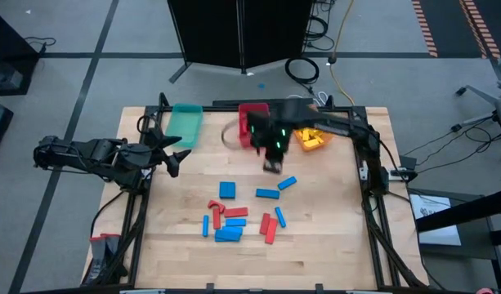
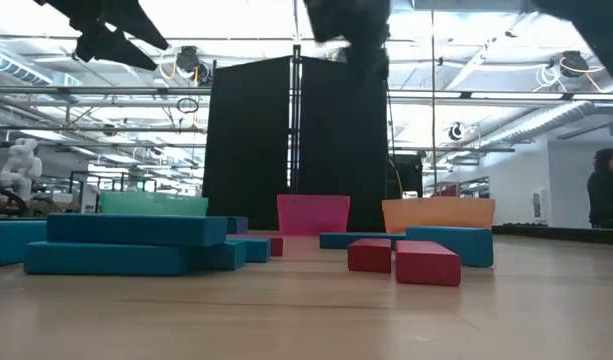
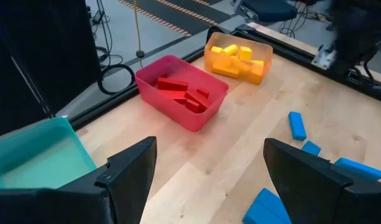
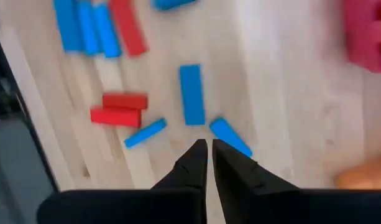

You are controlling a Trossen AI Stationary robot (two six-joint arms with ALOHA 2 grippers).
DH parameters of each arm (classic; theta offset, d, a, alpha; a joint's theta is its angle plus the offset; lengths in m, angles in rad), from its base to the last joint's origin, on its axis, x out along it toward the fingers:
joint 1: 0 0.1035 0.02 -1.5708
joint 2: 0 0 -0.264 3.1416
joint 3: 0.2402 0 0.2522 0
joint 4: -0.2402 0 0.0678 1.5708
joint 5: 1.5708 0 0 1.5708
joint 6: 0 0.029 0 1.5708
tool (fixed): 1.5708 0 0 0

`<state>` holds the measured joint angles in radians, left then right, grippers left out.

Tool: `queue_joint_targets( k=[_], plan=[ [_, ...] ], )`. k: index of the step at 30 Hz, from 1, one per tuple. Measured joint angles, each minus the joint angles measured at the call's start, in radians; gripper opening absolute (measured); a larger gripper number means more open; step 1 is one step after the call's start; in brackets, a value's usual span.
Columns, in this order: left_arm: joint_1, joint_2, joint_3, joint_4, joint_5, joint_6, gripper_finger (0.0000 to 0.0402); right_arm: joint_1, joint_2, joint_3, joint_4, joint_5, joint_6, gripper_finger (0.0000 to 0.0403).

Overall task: Sort blocks
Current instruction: Put the red block into the red bin

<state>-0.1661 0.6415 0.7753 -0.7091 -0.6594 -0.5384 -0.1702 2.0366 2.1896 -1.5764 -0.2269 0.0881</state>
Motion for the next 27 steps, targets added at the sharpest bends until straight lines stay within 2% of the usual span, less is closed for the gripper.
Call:
queue_joint_targets(
  k=[6, 10, 13, 17, 22, 27],
  plan=[
    [0.0, 0.0, 0.0, -0.02, 0.0, 0.002, 0.0302, 0.222, -0.021, -0.078, 0.067, 0.08, -0.043, 0.0021],
    [0.0, 0.0, 0.0, -0.02, 0.0, 0.003, 0.0302, 0.283, -0.023, -0.171, 0.085, 0.102, -0.053, 0.0041],
    [0.0, 0.0, 0.0, -0.02, 0.0, 0.003, 0.0302, 0.298, -0.021, -0.253, 0.1, 0.096, -0.048, 0.0082],
    [0.0, 0.0, 0.0, -0.019, 0.0, 0.003, 0.0302, 0.326, -0.022, -0.378, 0.205, 0.077, -0.054, 0.0159],
    [0.0, 0.0, 0.0, -0.043, 0.0, -0.001, 0.0302, 0.344, -0.021, -0.504, 0.473, -0.057, -0.089, 0.0252],
    [0.0, 0.0, 0.0, -0.05, 0.0, -0.004, 0.0302, 0.361, -0.021, -0.558, 0.659, -0.058, -0.166, 0.0297]
  ],
)
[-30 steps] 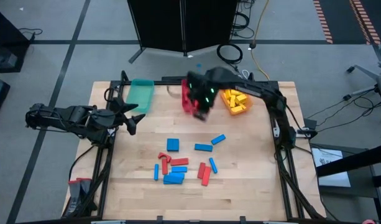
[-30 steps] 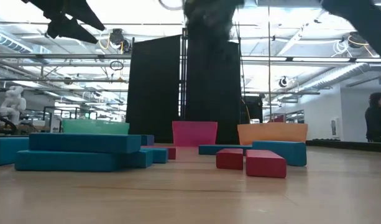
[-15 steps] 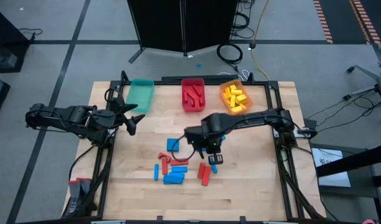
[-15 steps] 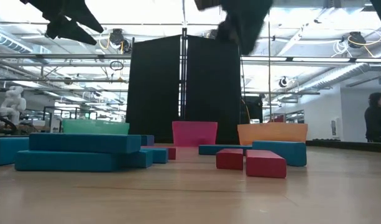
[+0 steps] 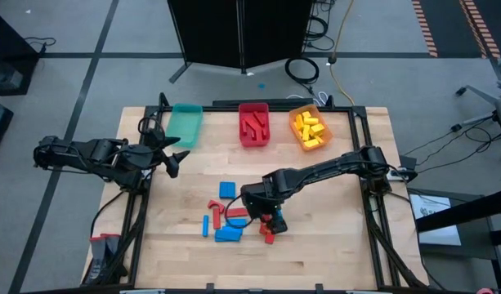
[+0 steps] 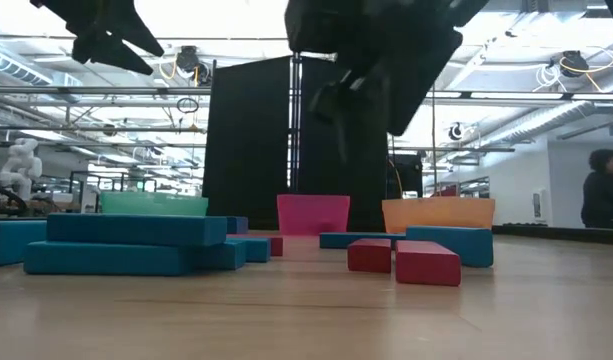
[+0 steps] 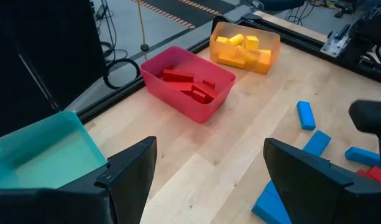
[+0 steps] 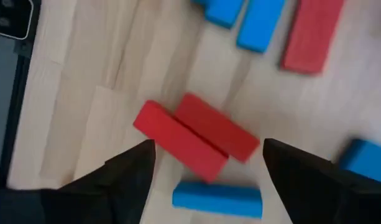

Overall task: Sort blocks
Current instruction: Put the red block into the red bin

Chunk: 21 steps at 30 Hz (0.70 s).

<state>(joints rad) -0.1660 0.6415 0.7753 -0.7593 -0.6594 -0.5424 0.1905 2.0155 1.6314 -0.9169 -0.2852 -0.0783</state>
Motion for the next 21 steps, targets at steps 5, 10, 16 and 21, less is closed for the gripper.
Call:
queue_joint_targets(
  k=[5, 10, 16, 21],
  plan=[
    [0.0, 0.0, 0.0, 0.0, 0.0, -0.001, 0.0302, 0.034, 0.0, -0.048, 0.059, 0.002, -0.118, 0.0299],
    [0.0, 0.0, 0.0, 0.0, 0.0, -0.002, 0.0302, 0.069, 0.001, -0.131, 0.081, 0.005, -0.181, 0.0298],
    [0.0, 0.002, 0.0, 0.0, 0.0, -0.005, 0.0302, 0.105, 0.001, -0.172, 0.113, 0.092, -0.229, 0.0298],
    [0.0, 0.006, 0.0, -0.001, 0.0, -0.055, 0.0302, 0.106, 0.005, -0.176, 0.201, 0.093, -0.228, 0.0298]
  ],
)
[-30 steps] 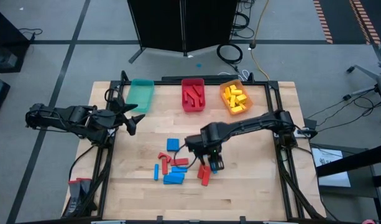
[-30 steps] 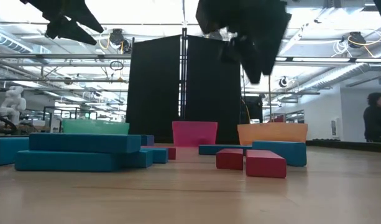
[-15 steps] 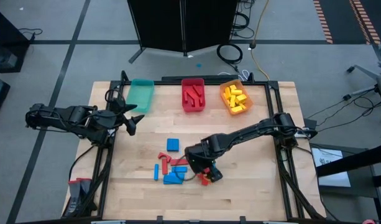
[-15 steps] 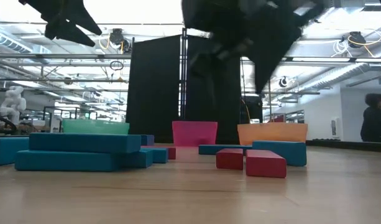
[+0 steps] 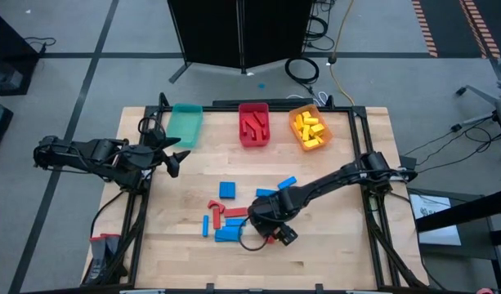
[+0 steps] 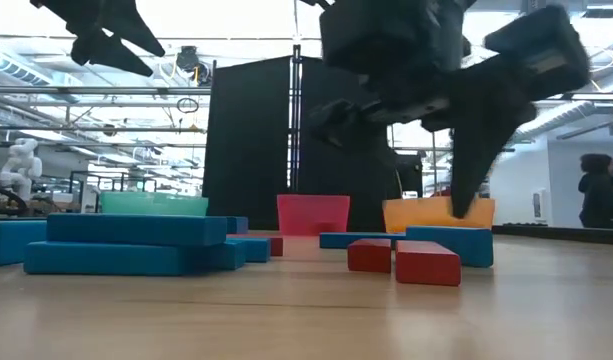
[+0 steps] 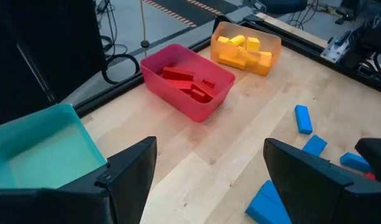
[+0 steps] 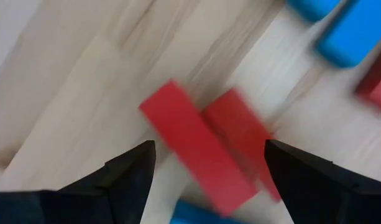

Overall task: Sort blocks
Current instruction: Put the red block into the red bin

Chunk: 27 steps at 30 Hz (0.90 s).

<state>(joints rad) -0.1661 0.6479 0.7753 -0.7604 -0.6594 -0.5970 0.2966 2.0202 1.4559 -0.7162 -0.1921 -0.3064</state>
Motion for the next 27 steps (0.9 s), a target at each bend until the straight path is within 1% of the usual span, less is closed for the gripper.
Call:
queue_joint_targets(
  k=[7, 12, 16, 18, 19, 22, 24, 27],
  plan=[
    [0.0, 0.0, 0.0, 0.0, 0.0, -0.001, 0.0302, 0.006, 0.034, 0.002, -0.001, -0.011, 0.041, 0.0297],
    [0.0, 0.001, 0.0, -0.001, 0.0, -0.001, 0.0302, 0.013, 0.043, 0.003, 0.018, -0.009, 0.011, 0.0297],
    [0.0, 0.001, 0.0, -0.005, 0.0, -0.001, 0.0302, -0.008, 0.047, 0.002, 0.085, 0.088, -0.027, 0.0297],
    [0.0, 0.001, 0.0, -0.007, 0.0, -0.001, 0.0302, -0.037, 0.047, 0.002, 0.12, 0.134, -0.017, 0.0297],
    [0.0, 0.001, 0.0, -0.007, 0.0, -0.001, 0.0302, -0.051, 0.047, 0.002, 0.127, 0.139, 0.003, 0.0297],
    [0.0, 0.001, 0.0, -0.008, 0.0, -0.001, 0.0302, -0.079, 0.047, 0.002, 0.106, 0.115, 0.056, 0.0297],
    [0.0, 0.001, 0.0, -0.008, 0.0, -0.001, 0.0302, -0.084, 0.047, 0.002, 0.085, 0.07, 0.055, 0.0297],
    [0.0, 0.001, 0.0, -0.009, 0.0, -0.001, 0.0302, -0.069, 0.047, 0.008, 0.075, 0.046, 0.028, 0.0297]
  ],
)
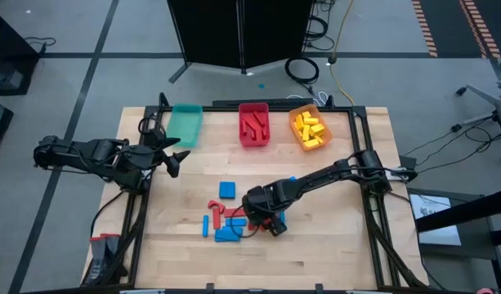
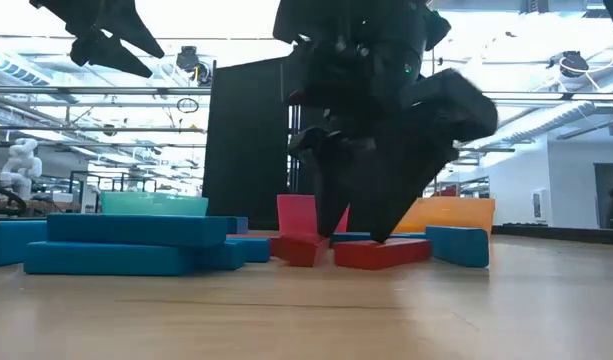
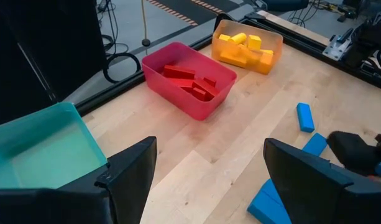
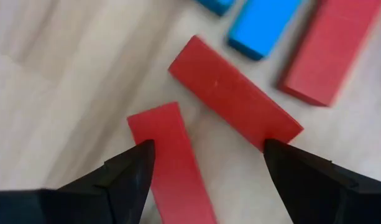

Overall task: Sort blocks
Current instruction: Put the red block into the red bin

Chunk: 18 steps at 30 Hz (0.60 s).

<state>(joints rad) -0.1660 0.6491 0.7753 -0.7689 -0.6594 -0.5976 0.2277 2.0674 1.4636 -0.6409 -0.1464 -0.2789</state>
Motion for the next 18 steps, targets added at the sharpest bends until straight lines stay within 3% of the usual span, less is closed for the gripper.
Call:
queue_joint_targets(
  k=[12, 18],
  plan=[
    [0.0, 0.0, 0.0, -0.007, -0.001, 0.001, 0.0302, 0.038, 0.001, 0.015, -0.094, -0.007, 0.005, 0.0297],
    [0.0, 0.0, 0.0, -0.008, -0.002, 0.001, 0.0302, 0.038, 0.001, -0.022, -0.049, 0.003, 0.009, 0.0297]
  ],
)
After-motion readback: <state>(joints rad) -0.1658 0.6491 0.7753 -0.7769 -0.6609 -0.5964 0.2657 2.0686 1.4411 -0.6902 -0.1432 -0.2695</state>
